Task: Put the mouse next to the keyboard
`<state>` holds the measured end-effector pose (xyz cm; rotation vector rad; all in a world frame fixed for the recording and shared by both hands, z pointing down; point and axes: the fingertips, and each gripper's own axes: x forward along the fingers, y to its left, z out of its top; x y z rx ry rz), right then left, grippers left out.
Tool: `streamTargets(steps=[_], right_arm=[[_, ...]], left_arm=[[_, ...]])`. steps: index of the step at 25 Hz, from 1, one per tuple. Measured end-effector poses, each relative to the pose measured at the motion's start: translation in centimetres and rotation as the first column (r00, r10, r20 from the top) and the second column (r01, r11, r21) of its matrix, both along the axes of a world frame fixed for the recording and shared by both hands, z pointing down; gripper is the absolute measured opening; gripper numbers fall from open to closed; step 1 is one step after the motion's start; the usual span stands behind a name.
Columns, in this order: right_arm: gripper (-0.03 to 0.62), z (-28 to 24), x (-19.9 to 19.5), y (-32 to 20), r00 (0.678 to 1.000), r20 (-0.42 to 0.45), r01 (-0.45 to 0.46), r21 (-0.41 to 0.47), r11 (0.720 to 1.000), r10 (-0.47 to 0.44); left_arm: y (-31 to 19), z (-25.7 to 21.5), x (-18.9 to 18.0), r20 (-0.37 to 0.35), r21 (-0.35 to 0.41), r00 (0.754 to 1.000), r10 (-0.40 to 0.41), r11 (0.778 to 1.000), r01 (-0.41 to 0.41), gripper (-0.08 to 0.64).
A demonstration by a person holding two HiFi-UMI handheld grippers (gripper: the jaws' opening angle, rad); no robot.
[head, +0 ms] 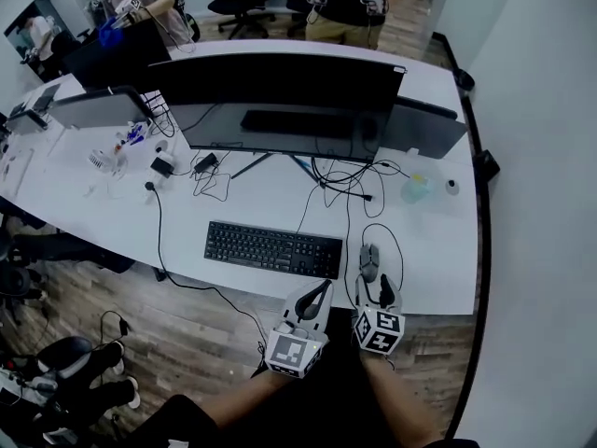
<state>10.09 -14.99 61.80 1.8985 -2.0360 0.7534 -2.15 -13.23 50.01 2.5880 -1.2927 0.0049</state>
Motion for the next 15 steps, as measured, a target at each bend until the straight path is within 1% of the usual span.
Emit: streamTargets(steps=[1, 3, 5, 6, 8, 9, 12, 13, 15], right_arm=[[0.259, -1.2, -0.3, 0.6, 1.0, 0.017, -0.01, 0.025, 1.0, 0.01], [0.225, -4.0, -0.9, 1.9, 0.998, 0.054, -0.019, 0.091, 0.996, 0.014], [0.137, -6.8, -1.5, 3.5, 0.998, 0.066, -0.014, 0.165, 0.986, 0.004], [0.108, -8.1, -1.6, 4.3, 0.998, 0.057, -0.01, 0.194, 0.981, -0.001], [0.047, -9.8, -1.6, 6.1, 0.999, 0.034, 0.005, 0.225, 0.974, -0.013], [0.033, -10.4, -1.7, 7.0, 0.999, 0.039, 0.016, 0.229, 0.973, -0.025], [0.018, -12.4, -2.7, 9.1, 0.989, 0.127, 0.044, 0.247, 0.968, -0.077], [0.018, -13.3, -3.0, 9.8, 0.986, 0.138, 0.056, 0.265, 0.963, -0.095], [0.018, -15.0, -3.4, 11.3, 0.987, 0.109, 0.082, 0.305, 0.949, -0.121]], left_arm=[[0.8, -0.4, 0.2, -0.003, 0.011, 1.0, 0.019, 1.0, -0.019, 0.003], [2.2, -1.3, 0.5, -0.011, 0.028, 0.999, 0.053, 0.998, -0.053, 0.003], [3.6, -2.0, 0.5, -0.022, 0.033, 0.997, 0.07, 0.997, -0.07, 0.003], [4.3, -2.3, 0.5, -0.028, 0.037, 0.997, 0.075, 0.997, -0.074, 0.003], [5.7, -2.9, 0.7, -0.037, 0.049, 0.996, 0.08, 0.996, -0.078, 0.003], [6.4, -3.1, 0.7, -0.039, 0.055, 0.996, 0.08, 0.995, -0.078, 0.003], [8.1, -3.7, 1.1, -0.041, 0.068, 0.996, 0.077, 0.995, -0.074, 0.003], [8.7, -4.1, 1.4, -0.043, 0.074, 0.996, 0.078, 0.994, -0.075, 0.003], [10.1, -5.1, 2.0, -0.045, 0.095, 0.996, 0.078, 0.993, -0.073, 0.003]])
